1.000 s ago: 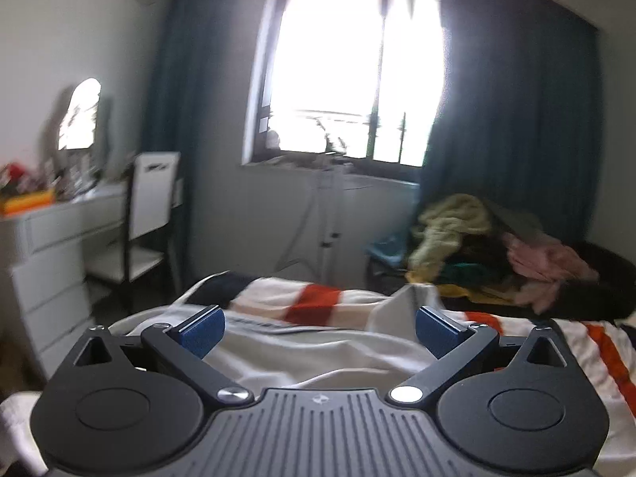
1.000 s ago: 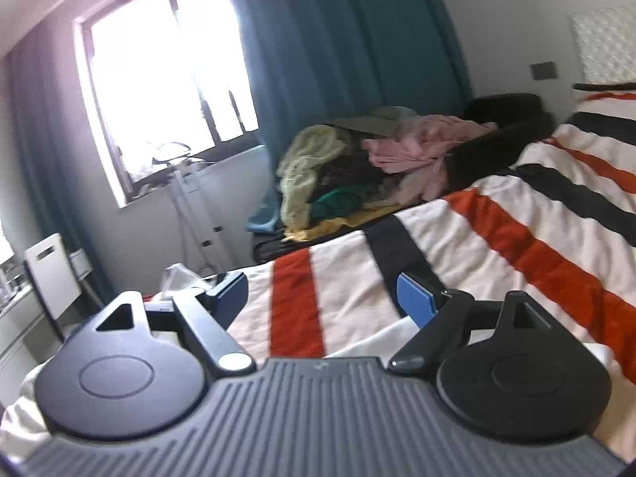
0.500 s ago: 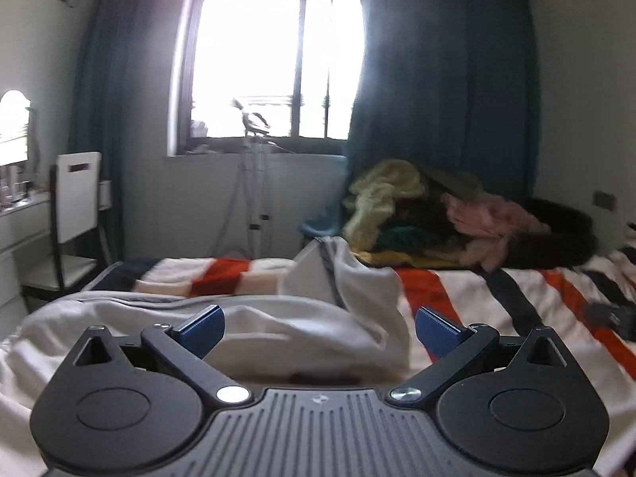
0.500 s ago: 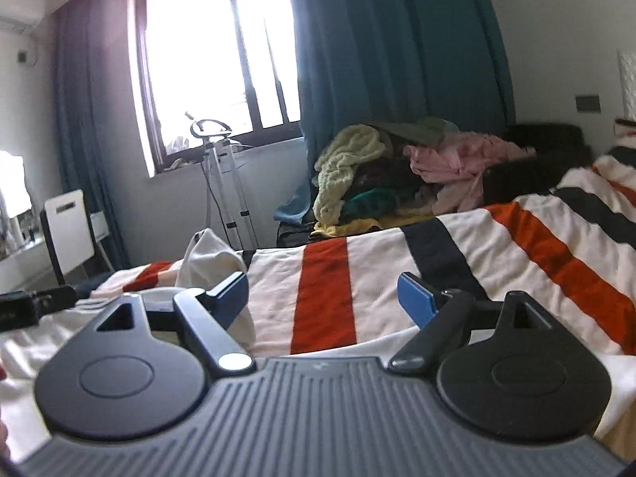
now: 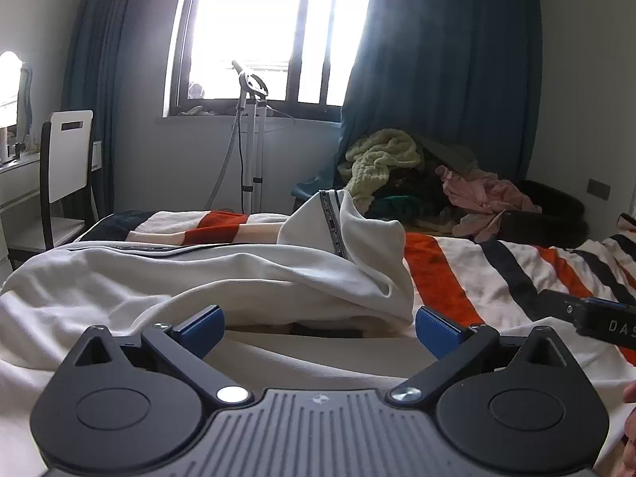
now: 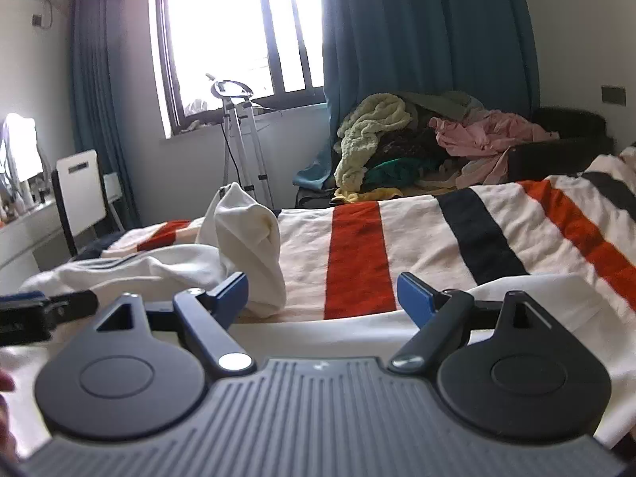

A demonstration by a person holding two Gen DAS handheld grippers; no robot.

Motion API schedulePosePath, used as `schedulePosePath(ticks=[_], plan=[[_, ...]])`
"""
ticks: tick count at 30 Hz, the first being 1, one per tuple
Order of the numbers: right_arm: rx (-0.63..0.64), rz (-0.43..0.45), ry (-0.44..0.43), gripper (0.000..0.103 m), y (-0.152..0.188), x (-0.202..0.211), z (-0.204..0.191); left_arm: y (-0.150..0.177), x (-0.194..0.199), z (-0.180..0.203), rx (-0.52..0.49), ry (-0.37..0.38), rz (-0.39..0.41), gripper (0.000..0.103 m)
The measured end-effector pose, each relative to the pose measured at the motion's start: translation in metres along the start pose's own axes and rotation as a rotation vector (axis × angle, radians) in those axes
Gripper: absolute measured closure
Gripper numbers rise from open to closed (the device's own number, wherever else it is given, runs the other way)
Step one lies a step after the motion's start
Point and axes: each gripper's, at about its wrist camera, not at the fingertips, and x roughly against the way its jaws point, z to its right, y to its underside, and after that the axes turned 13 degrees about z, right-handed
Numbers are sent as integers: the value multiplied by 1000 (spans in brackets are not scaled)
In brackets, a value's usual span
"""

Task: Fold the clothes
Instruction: 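Lay the sweatpants down on the bed and open both tools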

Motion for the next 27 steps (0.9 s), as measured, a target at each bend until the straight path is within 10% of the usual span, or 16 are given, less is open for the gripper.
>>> schedulePosePath(ticks=[27], plan=[[-118, -98, -24, 22, 19, -31, 15, -10, 16, -29, 92, -58, -14, 0]])
